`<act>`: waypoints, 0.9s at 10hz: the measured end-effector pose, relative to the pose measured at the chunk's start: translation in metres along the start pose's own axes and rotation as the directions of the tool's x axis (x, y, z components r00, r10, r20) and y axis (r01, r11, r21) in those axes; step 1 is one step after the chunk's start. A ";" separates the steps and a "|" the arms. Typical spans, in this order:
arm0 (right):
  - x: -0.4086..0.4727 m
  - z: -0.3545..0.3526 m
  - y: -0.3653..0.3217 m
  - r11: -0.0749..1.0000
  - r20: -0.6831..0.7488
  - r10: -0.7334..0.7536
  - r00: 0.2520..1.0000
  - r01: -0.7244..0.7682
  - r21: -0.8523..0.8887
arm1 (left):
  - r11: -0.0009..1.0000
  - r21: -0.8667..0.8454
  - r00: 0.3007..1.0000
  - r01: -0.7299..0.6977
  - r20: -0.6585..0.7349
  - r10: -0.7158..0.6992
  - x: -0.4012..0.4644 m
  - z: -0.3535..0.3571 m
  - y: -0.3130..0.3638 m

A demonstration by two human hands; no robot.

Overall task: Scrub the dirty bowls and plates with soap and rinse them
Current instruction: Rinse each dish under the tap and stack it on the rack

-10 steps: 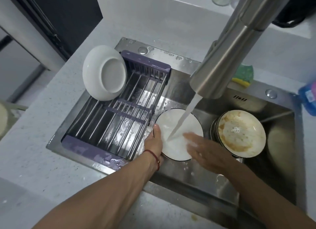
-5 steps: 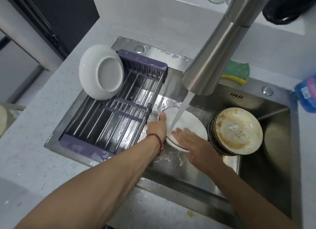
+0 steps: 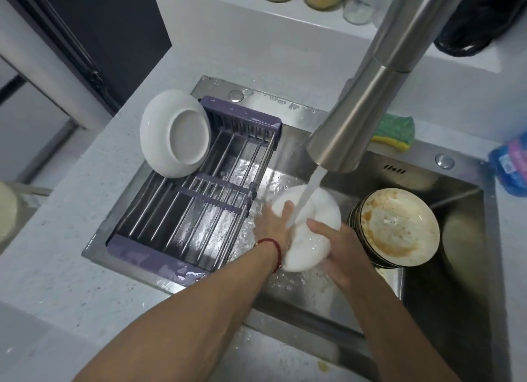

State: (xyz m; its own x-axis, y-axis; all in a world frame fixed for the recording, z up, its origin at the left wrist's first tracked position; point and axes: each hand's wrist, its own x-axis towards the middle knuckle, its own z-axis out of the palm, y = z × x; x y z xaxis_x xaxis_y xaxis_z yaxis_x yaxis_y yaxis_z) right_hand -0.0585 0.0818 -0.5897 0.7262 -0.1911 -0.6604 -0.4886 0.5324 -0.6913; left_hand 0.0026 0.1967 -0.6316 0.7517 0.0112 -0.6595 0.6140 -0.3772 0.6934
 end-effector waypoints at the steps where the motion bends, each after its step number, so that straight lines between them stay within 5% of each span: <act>1: 0.000 -0.013 -0.012 0.989 0.024 0.114 0.993 -0.116 0.090 | 0.974 -0.126 0.982 0.189 0.033 -0.186 -0.005 -0.017 -0.010; 2: 0.007 -0.021 -0.014 0.993 -0.045 0.114 0.992 -0.114 -0.001 | 0.824 -0.431 0.930 0.368 0.180 -0.321 -0.013 -0.026 -0.012; 3: 0.034 -0.028 -0.005 0.969 -0.255 -0.005 0.967 -0.058 -0.241 | 0.727 -0.562 0.918 0.395 0.265 -0.295 -0.025 -0.026 -0.008; 4: 0.055 -0.010 0.004 0.752 -0.308 -0.117 0.944 -0.118 -0.648 | 0.818 -0.506 0.960 0.273 0.195 -0.200 -0.037 -0.019 -0.001; 5: 0.064 0.031 0.011 0.637 -0.242 -0.116 0.963 -0.115 -0.762 | 0.881 -0.453 0.987 0.138 0.135 -0.086 -0.039 -0.015 0.004; 6: 0.063 0.058 0.012 0.595 -0.035 -0.125 0.992 0.047 -0.803 | 0.931 -0.364 0.992 0.039 0.128 0.008 -0.040 -0.018 0.004; 8: 0.061 0.068 0.005 0.510 -0.178 -0.123 0.976 -0.092 -0.855 | 0.982 -0.171 0.993 -0.079 0.070 0.092 -0.050 -0.008 0.001; 9: 0.050 0.078 0.008 0.444 -0.125 -0.156 0.980 -0.043 -0.895 | 0.984 -0.015 0.983 -0.179 0.032 0.179 -0.045 -0.007 0.000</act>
State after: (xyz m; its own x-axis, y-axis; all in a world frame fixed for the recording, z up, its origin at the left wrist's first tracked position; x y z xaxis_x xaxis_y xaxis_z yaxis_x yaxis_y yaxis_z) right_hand 0.0119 0.1404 -0.6052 0.7274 -0.3728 -0.5761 -0.6813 -0.4930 -0.5411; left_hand -0.0300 0.2027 -0.5999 0.8414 -0.0864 -0.5335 0.4732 -0.3590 0.8045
